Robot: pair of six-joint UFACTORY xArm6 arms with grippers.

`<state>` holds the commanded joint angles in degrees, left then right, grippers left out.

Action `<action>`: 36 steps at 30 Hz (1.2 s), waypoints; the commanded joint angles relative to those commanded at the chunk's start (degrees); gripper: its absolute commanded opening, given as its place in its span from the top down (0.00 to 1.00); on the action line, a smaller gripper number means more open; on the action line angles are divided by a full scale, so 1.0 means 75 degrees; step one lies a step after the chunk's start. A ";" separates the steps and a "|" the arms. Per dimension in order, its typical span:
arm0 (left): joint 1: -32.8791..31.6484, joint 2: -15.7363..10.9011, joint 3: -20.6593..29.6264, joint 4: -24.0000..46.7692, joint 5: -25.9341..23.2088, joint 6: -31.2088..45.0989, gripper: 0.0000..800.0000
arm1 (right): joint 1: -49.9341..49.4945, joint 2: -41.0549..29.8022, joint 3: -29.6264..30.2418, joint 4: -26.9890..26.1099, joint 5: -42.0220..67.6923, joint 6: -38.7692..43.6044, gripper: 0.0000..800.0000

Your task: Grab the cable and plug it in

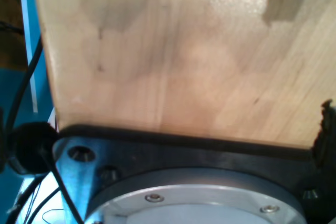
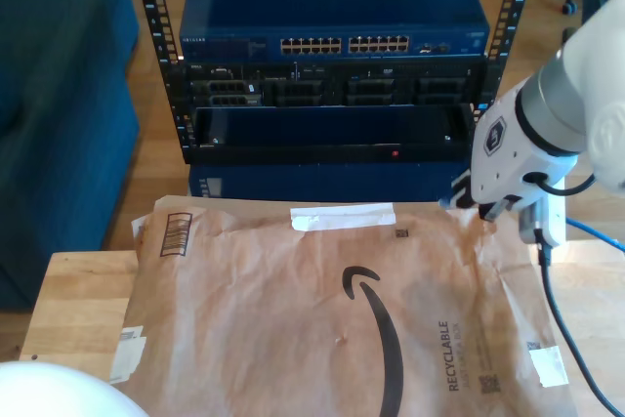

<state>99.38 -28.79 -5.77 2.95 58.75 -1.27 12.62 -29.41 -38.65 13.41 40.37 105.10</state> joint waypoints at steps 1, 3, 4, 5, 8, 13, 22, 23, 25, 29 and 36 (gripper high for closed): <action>0.0000 0.0000 0.0000 0.0012 0.0012 0.0000 0.00 | 0.0176 -0.0012 0.0094 -0.0070 -0.0352 0.0000 1.00; 0.0000 0.0000 0.0000 0.0000 0.0000 0.0000 0.00 | 0.0410 -0.0023 0.0047 -0.0188 -0.0797 0.0012 1.00; 0.0000 0.0000 0.0000 0.0000 0.0000 0.0000 0.00 | 0.0445 -0.0012 -0.0023 -0.0234 -0.0961 0.0012 1.00; 0.0000 0.0000 0.0000 0.0000 0.0012 0.0000 0.00 | 0.0481 0.0047 -0.0129 -0.0305 -0.1149 0.0023 1.00; 0.0000 0.0000 0.0000 0.0000 0.0000 0.0000 0.00 | 0.0516 0.0340 -0.0152 -0.0621 -0.1852 0.0012 1.00; 0.0000 0.0000 0.0000 0.0000 0.0000 0.0000 0.00 | 0.0504 0.0973 0.0047 -0.1325 -0.3106 0.0000 1.00; 0.0000 0.0000 0.0000 0.0000 0.0000 0.0000 0.00 | 0.0445 0.1196 0.1254 -0.1618 -0.5404 0.0023 1.00; 0.0000 0.0000 0.0000 0.0000 0.0012 0.0000 0.00 | 0.0422 0.1184 0.1289 -0.1618 -0.5462 0.0012 1.00; 0.0000 0.0000 0.0000 0.0000 0.0000 0.0000 0.00 | 0.0422 0.1137 0.1289 -0.1629 -0.5556 -0.0012 1.00; 0.0000 0.0000 0.0000 0.0000 0.0000 0.0000 0.00 | 0.0422 0.1078 0.1207 -0.1688 -0.5556 -0.0023 1.00; 0.0000 0.0000 0.0000 0.0000 0.0000 0.0000 0.00 | 0.0422 0.1137 0.1196 -0.1758 -0.5861 0.0059 1.00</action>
<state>99.38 -28.79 -5.77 2.95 58.75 -1.27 15.78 -20.88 -29.68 0.22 -3.58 105.54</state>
